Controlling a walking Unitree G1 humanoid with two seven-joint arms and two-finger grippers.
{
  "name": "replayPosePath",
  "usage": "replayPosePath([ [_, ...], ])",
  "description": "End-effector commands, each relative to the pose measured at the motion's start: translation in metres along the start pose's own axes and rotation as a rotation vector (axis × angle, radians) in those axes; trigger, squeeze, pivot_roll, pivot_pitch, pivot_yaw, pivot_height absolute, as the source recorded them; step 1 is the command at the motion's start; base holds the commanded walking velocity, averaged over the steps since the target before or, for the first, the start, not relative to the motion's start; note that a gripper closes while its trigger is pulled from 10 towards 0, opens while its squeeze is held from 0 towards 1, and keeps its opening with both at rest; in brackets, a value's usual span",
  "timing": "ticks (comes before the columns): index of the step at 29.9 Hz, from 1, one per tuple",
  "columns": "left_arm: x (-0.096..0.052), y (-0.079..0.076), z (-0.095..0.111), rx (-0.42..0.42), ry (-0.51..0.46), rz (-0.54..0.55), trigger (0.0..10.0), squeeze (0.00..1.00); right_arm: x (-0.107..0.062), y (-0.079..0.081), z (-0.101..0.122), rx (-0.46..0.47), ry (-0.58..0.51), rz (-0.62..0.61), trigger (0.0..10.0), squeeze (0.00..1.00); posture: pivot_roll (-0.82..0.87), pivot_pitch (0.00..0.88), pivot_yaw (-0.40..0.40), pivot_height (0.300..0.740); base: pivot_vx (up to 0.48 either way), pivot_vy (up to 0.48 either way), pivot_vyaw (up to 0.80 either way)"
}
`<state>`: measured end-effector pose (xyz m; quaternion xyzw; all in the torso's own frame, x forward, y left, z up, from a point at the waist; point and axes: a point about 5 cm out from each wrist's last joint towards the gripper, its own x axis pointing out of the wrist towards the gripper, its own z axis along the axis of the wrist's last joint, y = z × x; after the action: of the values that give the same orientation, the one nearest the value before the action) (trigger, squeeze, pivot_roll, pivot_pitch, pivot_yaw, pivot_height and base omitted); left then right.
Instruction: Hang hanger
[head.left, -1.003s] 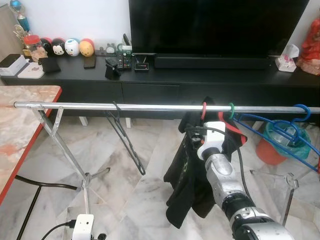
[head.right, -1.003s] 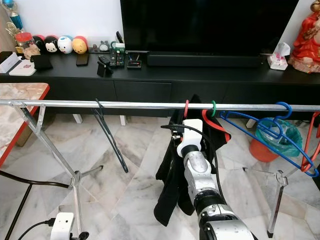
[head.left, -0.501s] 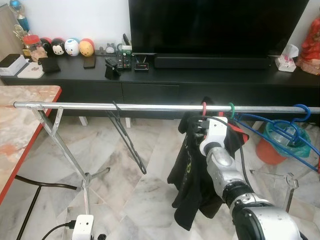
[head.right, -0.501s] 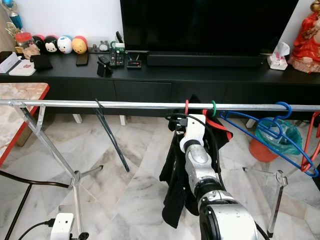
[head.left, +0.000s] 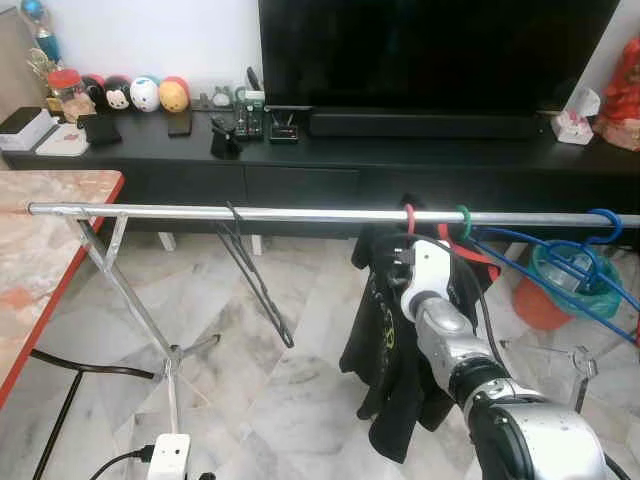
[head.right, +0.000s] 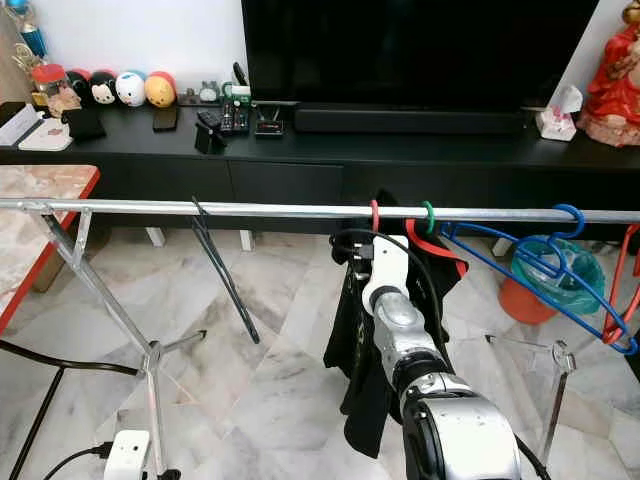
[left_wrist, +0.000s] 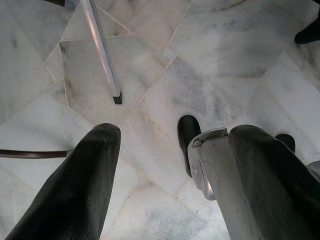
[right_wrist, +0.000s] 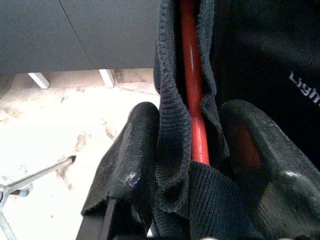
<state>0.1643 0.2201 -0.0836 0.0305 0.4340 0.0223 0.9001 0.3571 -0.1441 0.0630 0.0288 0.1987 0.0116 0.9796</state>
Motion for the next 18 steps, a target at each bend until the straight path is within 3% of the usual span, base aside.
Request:
replayPosePath([
  [1, -0.001, -0.001, -0.005, -0.009, 0.007, 0.003, 10.0, 0.00, 0.003, 0.000, 0.012, -0.006, -0.016, 0.000, 10.0, 0.00, 0.02, 0.000, -0.040, 0.740, 0.000, 0.000, 0.00],
  [6, -0.002, -0.001, -0.006, -0.012, 0.009, 0.002, 10.0, 0.00, 0.003, 0.002, 0.011, 0.012, 0.002, 0.009, 10.0, 0.00, 0.02, 0.000, -0.041, 0.740, 0.000, 0.000, 0.00],
  [7, -0.002, -0.001, -0.006, -0.011, 0.009, 0.002, 10.0, 0.00, 0.003, 0.002, 0.010, 0.013, 0.006, 0.015, 7.2, 0.00, 0.03, 0.000, -0.042, 0.740, 0.000, 0.000, 0.00],
  [8, -0.002, -0.001, -0.006, -0.010, 0.009, 0.001, 10.0, 0.00, 0.003, 0.003, 0.010, 0.012, 0.009, 0.019, 7.2, 0.00, 0.03, 0.000, -0.042, 0.740, 0.000, 0.000, 0.00],
  [9, -0.002, -0.001, -0.006, -0.012, 0.010, 0.002, 10.0, 0.00, 0.002, 0.006, 0.007, 0.004, 0.019, 0.040, 0.0, 0.00, 0.03, 0.000, -0.042, 0.740, 0.000, 0.000, 0.00],
  [15, -0.002, -0.001, -0.007, -0.014, 0.014, 0.003, 10.0, 0.00, 0.001, 0.006, 0.000, -0.006, 0.050, 0.038, 0.0, 0.00, 0.03, 0.000, -0.042, 0.740, 0.000, 0.000, 0.00],
  [17, -0.002, -0.001, -0.007, -0.014, 0.015, 0.003, 10.0, 0.00, 0.001, 0.005, -0.002, -0.010, 0.059, 0.036, 2.3, 0.00, 0.03, 0.000, -0.042, 0.740, 0.000, 0.000, 0.00],
  [18, -0.002, -0.001, -0.007, -0.014, 0.015, 0.002, 10.0, 0.00, 0.001, 0.004, -0.003, -0.008, 0.063, 0.034, 4.1, 0.00, 0.03, 0.000, -0.041, 0.740, 0.000, 0.000, 0.00],
])
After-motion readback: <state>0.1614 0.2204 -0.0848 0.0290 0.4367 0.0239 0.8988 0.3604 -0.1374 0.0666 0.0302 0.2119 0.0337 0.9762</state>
